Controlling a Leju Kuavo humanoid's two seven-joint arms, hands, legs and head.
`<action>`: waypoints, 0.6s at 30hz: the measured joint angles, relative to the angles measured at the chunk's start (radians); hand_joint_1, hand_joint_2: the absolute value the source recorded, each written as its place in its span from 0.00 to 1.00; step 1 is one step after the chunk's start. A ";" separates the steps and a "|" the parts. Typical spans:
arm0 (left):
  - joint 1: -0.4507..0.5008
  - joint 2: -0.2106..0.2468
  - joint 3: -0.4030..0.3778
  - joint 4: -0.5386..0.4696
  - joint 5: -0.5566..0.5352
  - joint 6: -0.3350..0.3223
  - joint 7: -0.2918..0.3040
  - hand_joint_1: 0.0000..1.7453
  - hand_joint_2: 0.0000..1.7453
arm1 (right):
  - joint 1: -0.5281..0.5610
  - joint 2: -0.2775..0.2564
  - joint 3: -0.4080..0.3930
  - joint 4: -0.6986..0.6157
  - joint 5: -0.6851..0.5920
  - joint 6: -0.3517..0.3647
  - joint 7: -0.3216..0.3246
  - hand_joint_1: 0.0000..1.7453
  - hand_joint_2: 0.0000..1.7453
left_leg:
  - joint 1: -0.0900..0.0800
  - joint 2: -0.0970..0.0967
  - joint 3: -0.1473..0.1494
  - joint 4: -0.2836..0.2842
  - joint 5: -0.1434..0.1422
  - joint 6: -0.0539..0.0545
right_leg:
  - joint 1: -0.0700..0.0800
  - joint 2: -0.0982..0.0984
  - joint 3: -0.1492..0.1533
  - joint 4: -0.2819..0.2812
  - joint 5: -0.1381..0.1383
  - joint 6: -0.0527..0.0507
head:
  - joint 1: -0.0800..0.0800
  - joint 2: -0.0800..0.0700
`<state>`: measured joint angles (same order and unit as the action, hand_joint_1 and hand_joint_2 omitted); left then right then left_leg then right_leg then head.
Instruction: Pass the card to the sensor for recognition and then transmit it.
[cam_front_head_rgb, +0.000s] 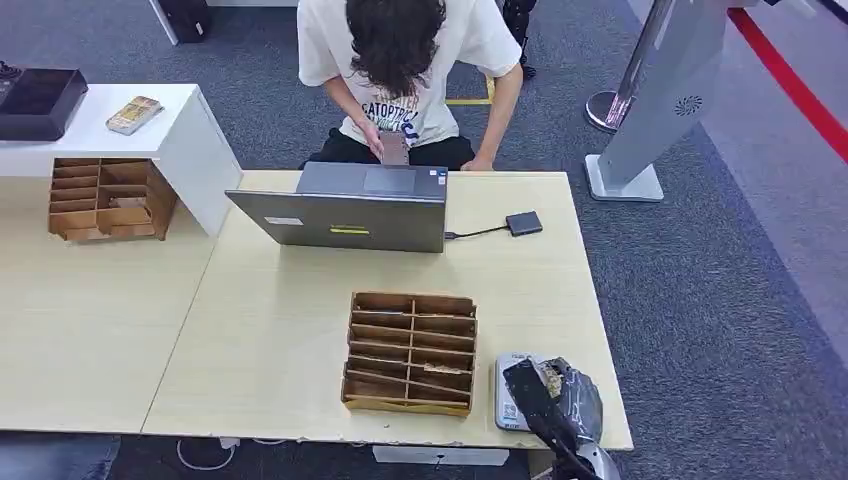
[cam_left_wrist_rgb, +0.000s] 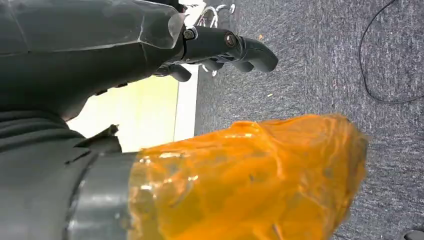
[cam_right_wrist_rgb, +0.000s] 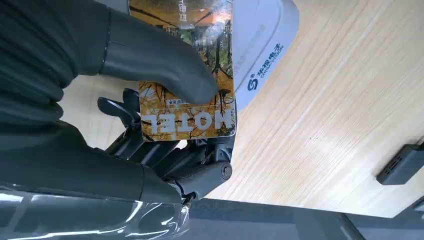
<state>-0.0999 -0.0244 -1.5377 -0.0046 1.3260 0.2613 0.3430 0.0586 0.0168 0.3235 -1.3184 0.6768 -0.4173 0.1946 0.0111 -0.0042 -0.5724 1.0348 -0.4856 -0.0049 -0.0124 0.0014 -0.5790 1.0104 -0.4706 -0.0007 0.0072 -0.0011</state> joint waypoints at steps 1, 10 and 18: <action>0.000 0.000 0.000 0.000 0.000 0.000 0.000 0.00 0.00 | 0.000 0.000 0.000 0.000 -0.001 0.000 0.000 1.00 1.00 | 0.000 0.000 0.000 0.000 0.000 0.000 | 0.000 0.000 0.000 0.000 0.000 0.000 | 0.000 0.000; 0.000 0.000 0.000 0.000 -0.007 0.000 0.001 0.00 0.00 | 0.000 0.000 0.000 0.000 -0.004 0.004 -0.007 1.00 1.00 | 0.000 0.000 0.000 0.000 0.000 0.000 | 0.000 0.000 0.000 0.000 0.000 0.000 | 0.000 0.000; 0.000 0.000 0.000 0.000 -0.017 0.000 0.005 0.00 0.00 | 0.000 0.002 0.000 0.001 -0.014 0.006 -0.010 1.00 1.00 | 0.000 0.000 0.000 0.000 0.000 0.000 | 0.000 0.000 0.000 0.000 0.000 0.000 | 0.000 0.000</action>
<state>-0.0995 -0.0244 -1.5377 -0.0046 1.3088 0.2613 0.3479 0.0587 0.0183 0.3235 -1.3176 0.6626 -0.4116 0.1850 0.0111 -0.0042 -0.5724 1.0348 -0.4856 -0.0049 -0.0124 0.0014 -0.5790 1.0104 -0.4706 -0.0008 0.0072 -0.0011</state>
